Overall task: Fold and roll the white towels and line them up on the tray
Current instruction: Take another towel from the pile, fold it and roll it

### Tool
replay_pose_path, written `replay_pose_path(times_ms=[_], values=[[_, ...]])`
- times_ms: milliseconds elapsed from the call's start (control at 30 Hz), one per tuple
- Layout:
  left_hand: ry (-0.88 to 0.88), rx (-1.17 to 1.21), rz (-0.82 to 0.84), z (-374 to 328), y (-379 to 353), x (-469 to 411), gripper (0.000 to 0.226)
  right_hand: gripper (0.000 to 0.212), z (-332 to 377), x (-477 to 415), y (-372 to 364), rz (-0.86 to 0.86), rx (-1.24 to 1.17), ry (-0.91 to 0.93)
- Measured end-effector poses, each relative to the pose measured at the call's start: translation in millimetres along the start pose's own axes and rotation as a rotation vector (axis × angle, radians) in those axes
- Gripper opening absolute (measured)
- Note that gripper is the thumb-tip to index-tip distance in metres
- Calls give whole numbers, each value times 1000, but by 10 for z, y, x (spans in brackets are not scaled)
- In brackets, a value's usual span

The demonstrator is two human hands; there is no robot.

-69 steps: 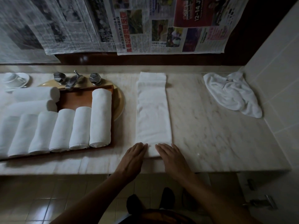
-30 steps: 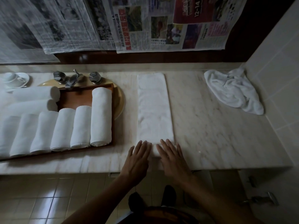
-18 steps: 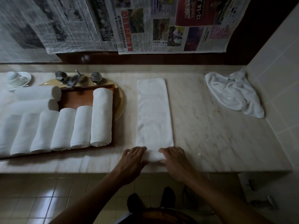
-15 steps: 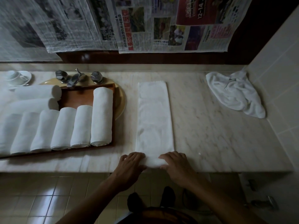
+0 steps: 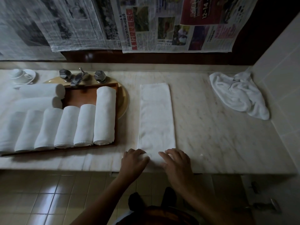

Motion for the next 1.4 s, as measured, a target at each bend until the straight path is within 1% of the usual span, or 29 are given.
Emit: replay_pose_path(times_ms=[33,67,133,167,233,267,333,367,433,500,567,633,667,767,900,1000,1067,1167,1300,1333,1400], values=[[6,18,0,9,-7,-10,58,35,78,80,-21,-27,24,33],[5,27,-1,7,-10,-10,58,34,132,160,-76,-23,45,60],[-19,-6,-50,-11,0,28,53,43,163,289,-249,52,73,104],[-69,-46,-123,-51,35,83,50,46,152,324,-315,85,80,122],[-258,-150,-289,-184,65,265,50,59,139,339,-341,93,66,144],[-358,-222,-325,-244,8,361,53,65,131,328,-340,94,63,150],[-496,-413,-314,-294,-210,480,71,65,109,278,-343,114,73,153],[-523,-508,-290,-279,-317,488,82,62,84,240,-364,131,78,148],[-515,-639,-248,-216,-431,425,98,57,11,151,-430,190,89,126],[-505,-667,-226,-194,-428,316,103,56,-52,54,-477,236,98,116],[-497,-645,-220,-235,-378,198,98,63,-117,-52,-496,276,123,138],[-469,-594,-198,-273,-304,71,87,71,-187,-158,-483,304,126,155],[-463,-561,-185,-297,-256,22,81,71,-223,-203,-478,318,114,159],[-476,-535,-116,-358,-163,-59,68,61,-261,-306,-453,365,53,175],[-524,-514,-58,-279,-120,-15,65,52,-216,-290,-398,456,-48,134],[-487,-387,29,-71,-106,68,70,41,-172,-173,-352,487,-107,117],[-466,-321,79,26,-104,129,59,35,-172,-87,-351,496,-147,104],[-409,-257,125,43,-86,143,45,32,-201,-65,-331,479,-183,78],[-276,-140,115,-27,-1,48,43,34,-262,-145,-333,490,-137,20],[-249,-111,110,-38,20,20,45,34,-277,-168,-304,461,-102,-6],[-221,-61,106,-63,55,-36,54,34,-242,-203,-139,322,-1,-25]])
Point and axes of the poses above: each hand's wrist, its own x-axis away from the middle knuckle, its own y-axis out of the back of the hand, z = x × y, the point moved 9 cm from there along -x, towards the middle knuckle, and after that the axes turned 13 degrees about y, right-handed, at the moved point
